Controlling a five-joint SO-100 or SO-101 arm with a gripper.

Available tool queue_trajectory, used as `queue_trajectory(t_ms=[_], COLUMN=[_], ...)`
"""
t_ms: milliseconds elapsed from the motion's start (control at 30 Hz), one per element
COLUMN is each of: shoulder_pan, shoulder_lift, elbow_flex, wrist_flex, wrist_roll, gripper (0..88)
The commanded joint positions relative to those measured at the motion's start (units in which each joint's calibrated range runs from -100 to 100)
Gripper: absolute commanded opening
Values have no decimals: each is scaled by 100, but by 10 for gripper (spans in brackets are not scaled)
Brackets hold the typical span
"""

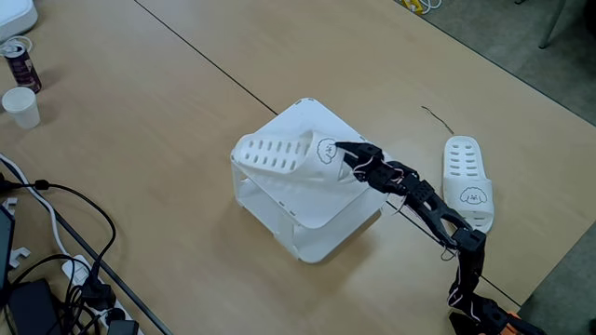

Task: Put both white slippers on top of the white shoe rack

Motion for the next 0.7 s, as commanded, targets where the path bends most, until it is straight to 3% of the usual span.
queue_trajectory(t_ms=[0,500,667], shoulder_pan=[54,70,70], shoulder_lift=[-155,5,30], elbow_flex=[-610,-565,-547], wrist_flex=[-103,-95,-95], wrist_roll=[42,42,42], gripper=[8,8,95])
